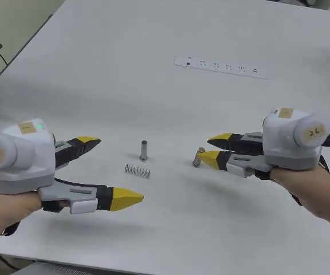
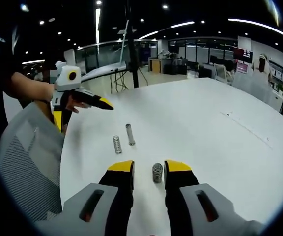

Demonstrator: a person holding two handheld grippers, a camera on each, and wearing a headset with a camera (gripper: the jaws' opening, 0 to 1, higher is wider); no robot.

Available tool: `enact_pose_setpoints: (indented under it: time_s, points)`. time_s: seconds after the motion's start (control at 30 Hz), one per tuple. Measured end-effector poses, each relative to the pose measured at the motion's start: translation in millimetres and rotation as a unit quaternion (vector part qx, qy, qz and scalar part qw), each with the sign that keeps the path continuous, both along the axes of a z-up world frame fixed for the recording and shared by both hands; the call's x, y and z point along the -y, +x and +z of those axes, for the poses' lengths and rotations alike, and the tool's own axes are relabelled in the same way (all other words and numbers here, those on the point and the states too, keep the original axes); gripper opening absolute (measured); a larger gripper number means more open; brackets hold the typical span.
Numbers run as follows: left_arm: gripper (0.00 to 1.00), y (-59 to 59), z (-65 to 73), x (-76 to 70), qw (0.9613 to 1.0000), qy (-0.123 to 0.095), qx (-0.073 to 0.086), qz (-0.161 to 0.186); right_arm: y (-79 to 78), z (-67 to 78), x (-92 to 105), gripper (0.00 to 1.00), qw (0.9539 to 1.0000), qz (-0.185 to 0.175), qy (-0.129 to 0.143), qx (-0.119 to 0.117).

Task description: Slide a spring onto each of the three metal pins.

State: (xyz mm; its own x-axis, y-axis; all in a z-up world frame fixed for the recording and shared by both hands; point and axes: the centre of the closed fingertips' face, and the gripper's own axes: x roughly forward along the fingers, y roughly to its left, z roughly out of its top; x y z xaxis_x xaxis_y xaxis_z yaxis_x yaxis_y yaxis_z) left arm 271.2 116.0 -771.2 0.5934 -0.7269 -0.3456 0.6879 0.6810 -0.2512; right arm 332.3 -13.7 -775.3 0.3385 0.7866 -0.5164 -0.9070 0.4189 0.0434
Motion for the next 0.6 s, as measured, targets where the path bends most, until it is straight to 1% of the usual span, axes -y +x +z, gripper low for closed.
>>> enact_pose_setpoints:
  time_s: [0.07,0.1,0.23,0.4,0.6]
  points:
    - [0.97,0.6,0.9,0.4,1.0,-0.001,0.001,-0.001,-1.2,-0.3,4.8,0.22,1.0,0.0,-0.004,0.008]
    - [0.97,0.8,1.5,0.9,1.0,-0.002,0.001,-0.001,-3.5,1.7,6.6,0.22,1.0,-0.002,0.001,0.009]
    - [0.97,0.6,1.9,2.3,1.0,-0.001,0.002,-0.004,-7.7,6.0,11.7,0.22,0.9998,-0.012,0.012,0.006]
    - [0.97,0.4,2.2,2.3,1.0,0.0,0.002,-0.005,-18.6,6.7,15.2,0.22,0.9998,-0.011,0.017,0.001]
    - [0.97,-0.7,2.8,1.4,1.0,0.001,0.001,-0.005,-22.1,-0.8,21.8,0.21,0.9998,-0.015,0.013,-0.004]
